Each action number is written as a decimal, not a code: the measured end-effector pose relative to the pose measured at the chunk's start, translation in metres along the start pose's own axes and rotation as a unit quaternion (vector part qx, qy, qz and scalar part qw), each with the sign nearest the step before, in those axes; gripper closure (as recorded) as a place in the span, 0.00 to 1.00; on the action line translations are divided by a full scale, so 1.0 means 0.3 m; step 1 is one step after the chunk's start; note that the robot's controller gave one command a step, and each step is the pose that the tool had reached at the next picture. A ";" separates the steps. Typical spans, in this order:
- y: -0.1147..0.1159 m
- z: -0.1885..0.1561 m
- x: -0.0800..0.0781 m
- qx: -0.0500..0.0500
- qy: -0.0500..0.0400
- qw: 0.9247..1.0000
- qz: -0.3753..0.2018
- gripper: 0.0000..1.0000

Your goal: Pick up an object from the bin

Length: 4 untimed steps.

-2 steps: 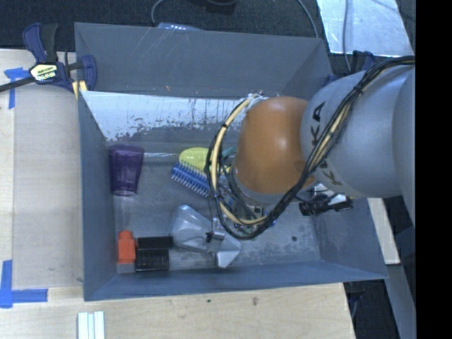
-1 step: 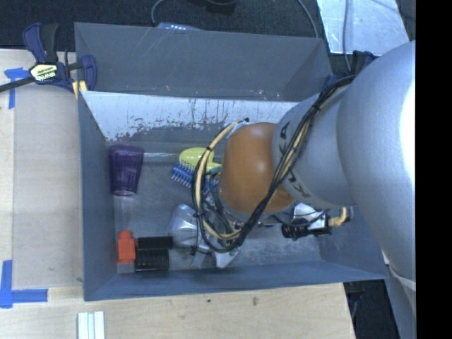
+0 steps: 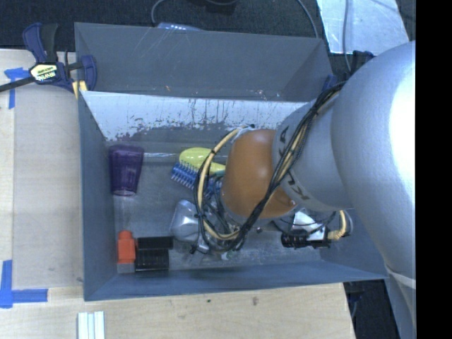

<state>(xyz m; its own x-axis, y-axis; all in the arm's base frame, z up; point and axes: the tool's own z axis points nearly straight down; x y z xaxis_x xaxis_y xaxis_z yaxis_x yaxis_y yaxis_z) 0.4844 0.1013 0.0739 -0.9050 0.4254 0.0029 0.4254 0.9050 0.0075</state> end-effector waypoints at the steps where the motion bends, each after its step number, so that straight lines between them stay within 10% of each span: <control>1: 0.000 0.000 0.000 0.000 0.000 1.000 0.000 1.00; 4: -0.005 -0.055 0.000 0.001 -0.001 1.000 0.001 1.00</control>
Offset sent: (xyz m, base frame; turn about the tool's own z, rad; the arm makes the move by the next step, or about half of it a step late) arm 0.0001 0.0000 0.0161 0.0000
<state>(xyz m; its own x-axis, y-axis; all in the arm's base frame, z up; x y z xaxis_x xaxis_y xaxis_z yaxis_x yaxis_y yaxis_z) 0.4838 0.0997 0.0904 -0.9045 0.4264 0.0006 0.4264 0.9045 0.0055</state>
